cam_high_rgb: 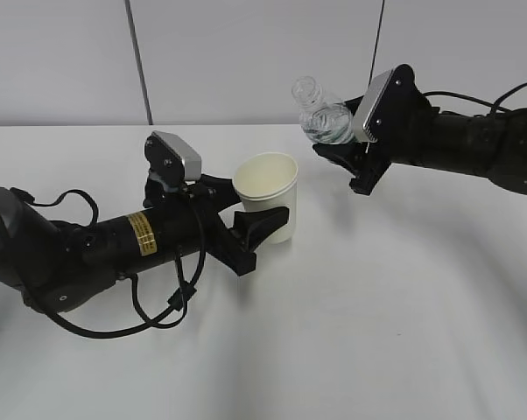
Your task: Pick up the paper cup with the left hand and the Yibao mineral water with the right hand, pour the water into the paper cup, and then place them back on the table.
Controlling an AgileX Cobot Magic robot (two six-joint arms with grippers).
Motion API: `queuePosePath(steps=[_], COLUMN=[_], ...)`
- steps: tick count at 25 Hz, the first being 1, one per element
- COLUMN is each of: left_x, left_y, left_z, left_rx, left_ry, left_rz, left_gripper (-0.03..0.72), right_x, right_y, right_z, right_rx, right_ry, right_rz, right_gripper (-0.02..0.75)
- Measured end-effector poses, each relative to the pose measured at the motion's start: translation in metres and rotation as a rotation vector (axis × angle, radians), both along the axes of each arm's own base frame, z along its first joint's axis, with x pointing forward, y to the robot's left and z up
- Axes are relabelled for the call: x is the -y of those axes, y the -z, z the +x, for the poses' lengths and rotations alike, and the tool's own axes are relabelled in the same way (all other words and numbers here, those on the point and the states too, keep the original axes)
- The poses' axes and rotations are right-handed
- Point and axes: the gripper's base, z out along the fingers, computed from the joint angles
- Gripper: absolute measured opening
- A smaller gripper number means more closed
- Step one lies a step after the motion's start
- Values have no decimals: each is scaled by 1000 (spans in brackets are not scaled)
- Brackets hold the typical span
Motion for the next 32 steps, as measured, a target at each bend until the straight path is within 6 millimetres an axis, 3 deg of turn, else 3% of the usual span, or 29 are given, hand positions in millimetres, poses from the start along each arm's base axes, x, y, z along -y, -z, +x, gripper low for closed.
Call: queuePosePath(steps=[32], left_x=[2], left_y=[5], left_z=[-2], left_rx=[-21], left_ry=[14], left_rz=[50], left_gripper=[436], right_x=[-3], right_y=[-10], right_z=[-2], right_rx=[247], right_ry=[-122], right_rz=[-228], right_gripper=[490])
